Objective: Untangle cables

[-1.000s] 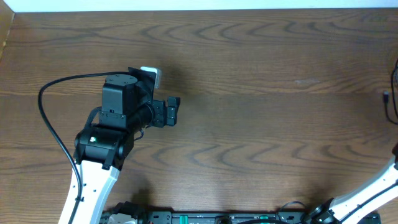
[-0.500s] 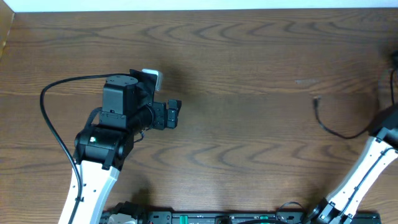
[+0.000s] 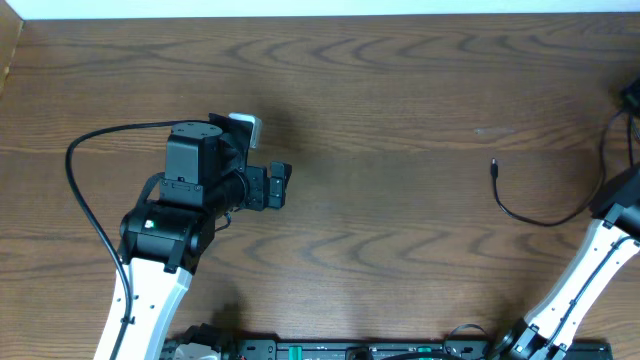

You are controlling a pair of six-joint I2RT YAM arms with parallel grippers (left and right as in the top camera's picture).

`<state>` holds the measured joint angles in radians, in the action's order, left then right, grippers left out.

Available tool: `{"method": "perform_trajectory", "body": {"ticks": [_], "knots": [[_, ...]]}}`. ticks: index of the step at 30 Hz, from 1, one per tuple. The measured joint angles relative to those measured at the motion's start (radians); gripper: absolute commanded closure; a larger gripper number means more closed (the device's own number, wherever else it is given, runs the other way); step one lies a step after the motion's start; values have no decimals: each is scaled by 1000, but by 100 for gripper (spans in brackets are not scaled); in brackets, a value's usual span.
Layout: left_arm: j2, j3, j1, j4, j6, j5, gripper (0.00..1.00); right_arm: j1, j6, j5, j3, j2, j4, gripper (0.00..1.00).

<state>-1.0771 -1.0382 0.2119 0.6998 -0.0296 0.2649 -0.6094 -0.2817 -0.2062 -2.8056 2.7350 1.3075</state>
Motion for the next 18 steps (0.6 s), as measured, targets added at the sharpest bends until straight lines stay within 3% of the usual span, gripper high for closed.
{"method": "perform_trajectory", "body": {"ticks": [6,7,8,10,18], "knots": [[0,0,0,0,0,0,4,-4,-14,5,0,-142,-55,95],[0,0,0,0,0,0,3,-4,-15,8,0,-171,-59,68],[0,0,0,0,0,0,4,-3,-18,15,-3,-209,-60,23],[0,0,0,0,0,3,4,-4,-23,24,-11,-245,-51,1],[0,0,0,8,0,26,4,-4,-25,50,-13,-254,-3,1]]}}
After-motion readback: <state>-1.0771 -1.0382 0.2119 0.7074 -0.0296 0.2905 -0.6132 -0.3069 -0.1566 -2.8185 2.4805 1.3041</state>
